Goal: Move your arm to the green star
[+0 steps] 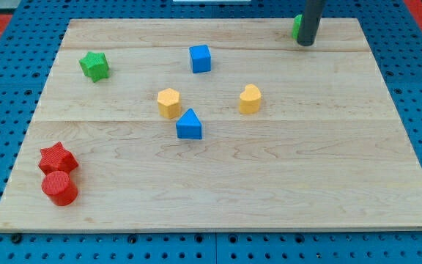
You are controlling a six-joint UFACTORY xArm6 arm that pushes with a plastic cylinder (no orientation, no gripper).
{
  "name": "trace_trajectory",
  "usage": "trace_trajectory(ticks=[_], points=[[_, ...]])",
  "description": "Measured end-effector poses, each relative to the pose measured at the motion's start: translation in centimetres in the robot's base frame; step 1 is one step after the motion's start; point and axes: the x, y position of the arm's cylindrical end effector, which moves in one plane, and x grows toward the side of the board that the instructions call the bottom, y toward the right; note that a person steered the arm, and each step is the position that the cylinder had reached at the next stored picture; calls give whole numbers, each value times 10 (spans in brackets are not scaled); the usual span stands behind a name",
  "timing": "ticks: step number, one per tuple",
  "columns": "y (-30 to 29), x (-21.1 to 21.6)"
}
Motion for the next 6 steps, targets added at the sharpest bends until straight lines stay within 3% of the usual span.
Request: trace_trajectory(ticks=[1,4,5,6], points=[[-66,55],[-340,86],[-385,93],[-385,58]])
